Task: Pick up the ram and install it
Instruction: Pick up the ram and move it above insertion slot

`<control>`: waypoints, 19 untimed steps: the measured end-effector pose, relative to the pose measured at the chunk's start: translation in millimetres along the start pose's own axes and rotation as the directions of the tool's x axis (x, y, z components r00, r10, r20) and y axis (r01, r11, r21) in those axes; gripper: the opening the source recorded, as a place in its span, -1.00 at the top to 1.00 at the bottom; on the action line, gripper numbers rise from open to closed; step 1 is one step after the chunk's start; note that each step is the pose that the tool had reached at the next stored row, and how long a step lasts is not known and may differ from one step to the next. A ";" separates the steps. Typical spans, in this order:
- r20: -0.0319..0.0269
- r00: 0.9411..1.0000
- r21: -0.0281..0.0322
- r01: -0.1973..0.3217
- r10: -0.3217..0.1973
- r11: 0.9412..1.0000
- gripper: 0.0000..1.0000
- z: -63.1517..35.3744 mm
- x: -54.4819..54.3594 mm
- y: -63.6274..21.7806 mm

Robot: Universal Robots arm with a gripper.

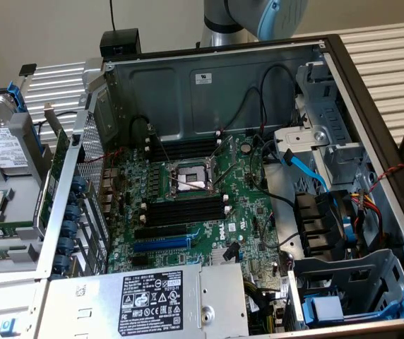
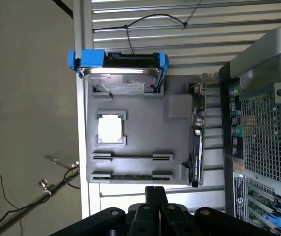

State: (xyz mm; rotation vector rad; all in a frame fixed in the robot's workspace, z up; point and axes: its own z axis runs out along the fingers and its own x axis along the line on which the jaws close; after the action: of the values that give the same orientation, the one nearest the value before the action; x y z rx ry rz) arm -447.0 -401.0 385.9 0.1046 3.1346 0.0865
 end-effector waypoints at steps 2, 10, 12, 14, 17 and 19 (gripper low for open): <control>-0.001 1.000 0.000 0.018 -0.018 1.000 0.80 0.1 0.1 0.0; -0.009 0.987 -0.001 0.162 -0.162 0.987 0.80 0.3 0.2 0.0; -0.011 0.980 -0.001 0.198 -0.198 0.980 0.80 0.3 0.2 0.0; -0.013 0.972 -0.002 0.233 -0.233 0.973 0.80 0.4 0.2 0.0; -0.016 0.958 -0.003 0.286 -0.286 0.958 0.80 0.4 0.2 0.0; -0.018 0.947 -0.004 0.321 -0.321 0.947 0.80 0.4 0.2 0.0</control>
State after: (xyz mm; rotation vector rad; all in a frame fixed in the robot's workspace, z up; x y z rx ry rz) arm -447.2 -401.0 385.5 -0.4081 3.1187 0.0866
